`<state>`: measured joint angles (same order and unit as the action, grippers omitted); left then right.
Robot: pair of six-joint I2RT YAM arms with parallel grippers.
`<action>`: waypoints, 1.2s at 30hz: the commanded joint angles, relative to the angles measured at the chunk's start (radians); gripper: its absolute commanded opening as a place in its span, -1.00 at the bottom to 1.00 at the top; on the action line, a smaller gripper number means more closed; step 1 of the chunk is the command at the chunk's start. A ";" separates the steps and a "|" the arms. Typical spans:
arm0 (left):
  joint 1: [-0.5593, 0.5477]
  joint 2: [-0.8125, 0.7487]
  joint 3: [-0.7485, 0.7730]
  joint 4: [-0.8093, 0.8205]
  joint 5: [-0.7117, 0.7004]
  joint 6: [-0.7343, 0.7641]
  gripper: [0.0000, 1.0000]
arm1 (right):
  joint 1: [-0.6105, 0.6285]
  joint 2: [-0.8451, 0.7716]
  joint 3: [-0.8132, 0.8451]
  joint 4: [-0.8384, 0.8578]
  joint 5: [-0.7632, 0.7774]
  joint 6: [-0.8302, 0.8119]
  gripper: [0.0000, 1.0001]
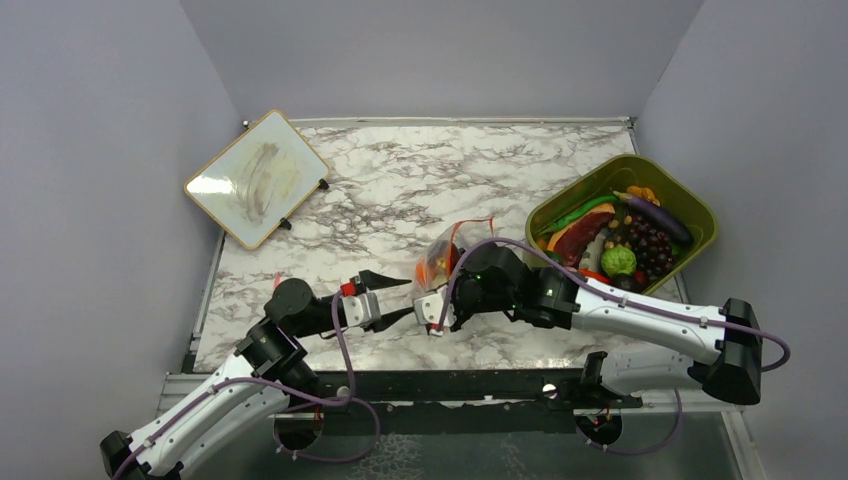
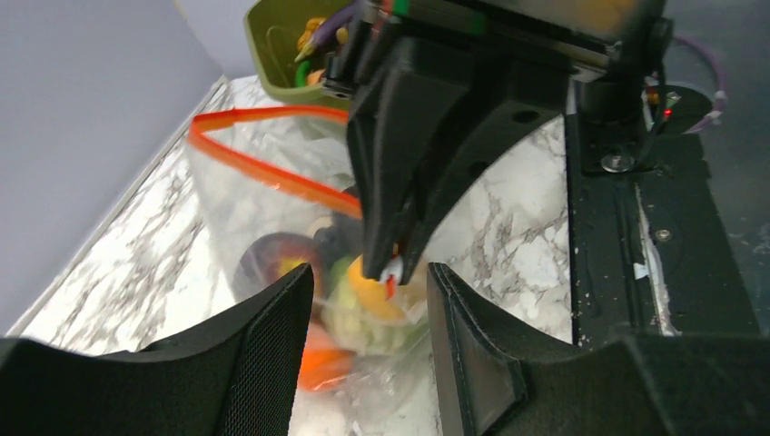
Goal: Place the food in the zip-top bag and seal the zipper
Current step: Zip the zipper food storage bag at the center of the board.
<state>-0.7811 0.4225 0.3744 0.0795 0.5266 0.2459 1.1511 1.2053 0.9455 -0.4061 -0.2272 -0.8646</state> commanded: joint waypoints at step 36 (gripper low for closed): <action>-0.004 0.092 0.011 0.096 -0.023 -0.050 -0.02 | -0.012 -0.093 -0.021 0.216 0.006 0.206 -0.98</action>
<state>-0.7834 0.5156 0.3756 0.1474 0.5369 0.1909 1.1370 1.1290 0.9344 -0.2382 -0.1890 -0.6662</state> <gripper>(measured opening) 0.493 0.061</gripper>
